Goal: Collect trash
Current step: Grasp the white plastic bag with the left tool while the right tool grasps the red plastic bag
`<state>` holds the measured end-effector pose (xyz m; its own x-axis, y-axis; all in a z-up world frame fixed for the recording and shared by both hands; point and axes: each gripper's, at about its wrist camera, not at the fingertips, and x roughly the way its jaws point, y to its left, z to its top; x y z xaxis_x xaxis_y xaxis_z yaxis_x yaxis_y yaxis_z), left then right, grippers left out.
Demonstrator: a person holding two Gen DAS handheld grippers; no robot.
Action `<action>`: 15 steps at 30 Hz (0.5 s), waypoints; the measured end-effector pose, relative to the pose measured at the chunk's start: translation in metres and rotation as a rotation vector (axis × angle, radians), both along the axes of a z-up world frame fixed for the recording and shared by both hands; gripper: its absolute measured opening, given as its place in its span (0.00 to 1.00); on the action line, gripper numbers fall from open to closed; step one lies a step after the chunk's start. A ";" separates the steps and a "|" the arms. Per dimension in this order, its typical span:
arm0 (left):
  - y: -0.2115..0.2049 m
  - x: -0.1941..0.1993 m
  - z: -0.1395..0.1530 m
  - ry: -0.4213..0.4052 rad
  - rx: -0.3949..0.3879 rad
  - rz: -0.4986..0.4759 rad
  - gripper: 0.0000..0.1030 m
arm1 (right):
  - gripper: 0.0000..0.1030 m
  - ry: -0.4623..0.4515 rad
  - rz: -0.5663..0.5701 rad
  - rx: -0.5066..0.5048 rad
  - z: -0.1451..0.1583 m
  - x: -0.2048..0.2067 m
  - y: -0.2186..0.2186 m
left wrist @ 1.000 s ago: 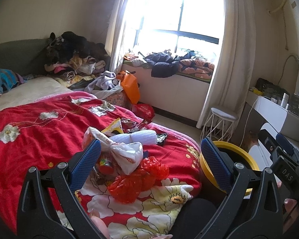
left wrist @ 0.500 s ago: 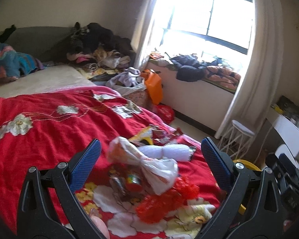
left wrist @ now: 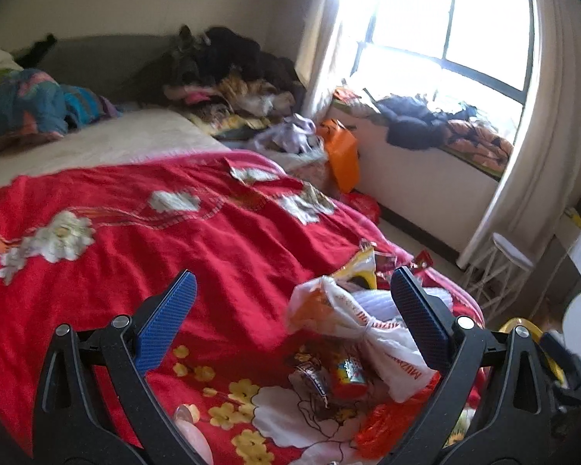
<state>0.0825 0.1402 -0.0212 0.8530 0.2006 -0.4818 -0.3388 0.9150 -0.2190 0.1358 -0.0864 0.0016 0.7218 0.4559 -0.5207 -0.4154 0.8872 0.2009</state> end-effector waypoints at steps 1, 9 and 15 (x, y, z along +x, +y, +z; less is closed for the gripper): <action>0.003 0.003 -0.003 0.004 -0.012 -0.008 0.90 | 0.94 0.024 0.002 -0.002 -0.006 0.003 0.000; 0.019 0.035 -0.031 0.054 -0.112 -0.094 0.90 | 0.79 0.210 0.038 -0.021 -0.048 0.030 0.009; 0.026 0.063 -0.054 0.122 -0.194 -0.138 0.90 | 0.56 0.286 0.092 -0.014 -0.064 0.035 0.015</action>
<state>0.1454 0.1665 -0.0756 0.7992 -0.0200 -0.6008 -0.2482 0.8992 -0.3602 0.1710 -0.0718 -0.0624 0.5009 0.5042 -0.7034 -0.4230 0.8517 0.3093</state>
